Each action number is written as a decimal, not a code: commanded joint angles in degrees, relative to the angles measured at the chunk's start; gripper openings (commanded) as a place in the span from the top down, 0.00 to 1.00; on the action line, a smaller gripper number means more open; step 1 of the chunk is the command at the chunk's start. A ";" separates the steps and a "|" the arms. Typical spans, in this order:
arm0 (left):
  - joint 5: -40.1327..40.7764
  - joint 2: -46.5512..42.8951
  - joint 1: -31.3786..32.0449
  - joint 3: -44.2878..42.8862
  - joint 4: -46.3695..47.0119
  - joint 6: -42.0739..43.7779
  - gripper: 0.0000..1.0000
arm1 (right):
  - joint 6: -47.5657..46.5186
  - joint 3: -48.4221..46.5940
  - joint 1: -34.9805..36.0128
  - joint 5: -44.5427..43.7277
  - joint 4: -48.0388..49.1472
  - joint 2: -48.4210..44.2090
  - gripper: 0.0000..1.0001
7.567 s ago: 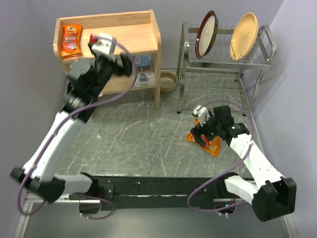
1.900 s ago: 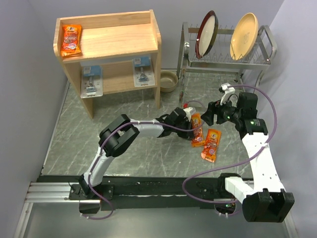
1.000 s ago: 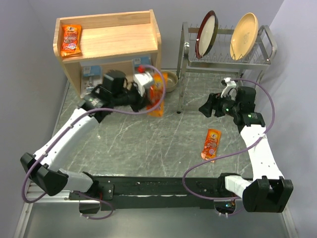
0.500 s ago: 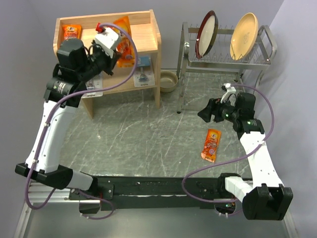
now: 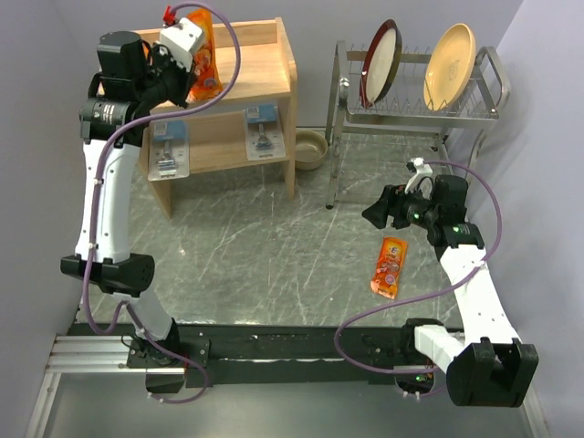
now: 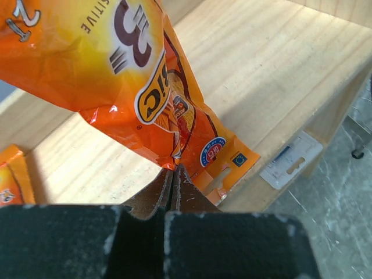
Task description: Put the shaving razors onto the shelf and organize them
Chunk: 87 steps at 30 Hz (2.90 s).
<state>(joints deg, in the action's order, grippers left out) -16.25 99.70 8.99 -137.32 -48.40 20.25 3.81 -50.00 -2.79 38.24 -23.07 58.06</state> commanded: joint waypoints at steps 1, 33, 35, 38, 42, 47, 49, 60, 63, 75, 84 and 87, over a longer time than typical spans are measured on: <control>-5.19 -1.79 -1.96 -0.84 -0.73 -1.61 0.99 | 1.02 -0.10 -0.29 0.78 3.21 -0.76 0.19; -1.94 -3.18 -7.50 6.70 9.90 -5.13 0.26 | 3.39 1.13 -0.29 0.61 5.67 1.97 0.19; -1.77 -4.94 -7.50 8.11 11.48 -5.92 0.24 | 3.48 1.31 -0.38 0.78 5.67 2.14 0.18; -1.86 -7.58 -7.41 8.99 13.94 -6.89 0.23 | 3.83 1.48 -0.38 0.78 6.02 2.49 0.18; -3.43 -12.50 -7.41 13.65 24.55 -8.12 0.21 | 4.62 1.66 -0.38 1.05 7.07 3.11 0.18; -9.58 -12.69 -6.63 12.60 23.80 -9.88 0.18 | 5.15 1.83 -0.38 1.14 7.69 3.73 0.18; -8.54 -12.95 -4.70 14.95 23.09 -8.04 0.20 | 5.15 2.01 -0.29 1.05 7.78 3.72 0.18; -5.29 -10.84 0.06 17.00 16.32 1.72 0.45 | 5.33 4.03 -0.55 0.26 7.60 1.62 0.18; -5.28 -10.23 0.06 16.99 15.80 1.99 0.47 | 5.68 5.08 -0.64 0.34 7.78 1.00 0.18; -0.46 -8.91 1.73 18.31 14.39 6.55 0.55 | 5.59 5.17 -1.08 0.17 8.39 1.70 0.18; 2.01 -7.06 2.78 17.17 12.10 9.45 0.62 | 6.03 5.53 -1.34 0.00 9.09 1.97 0.17; 2.63 -6.45 3.05 16.65 11.49 10.24 0.64 | 5.94 5.61 -1.43 -0.01 9.09 1.88 0.17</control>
<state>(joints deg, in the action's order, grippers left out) -15.27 92.90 11.38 -119.22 -35.62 28.12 9.43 -44.56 -3.70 38.57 -16.38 60.51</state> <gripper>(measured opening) 0.381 0.825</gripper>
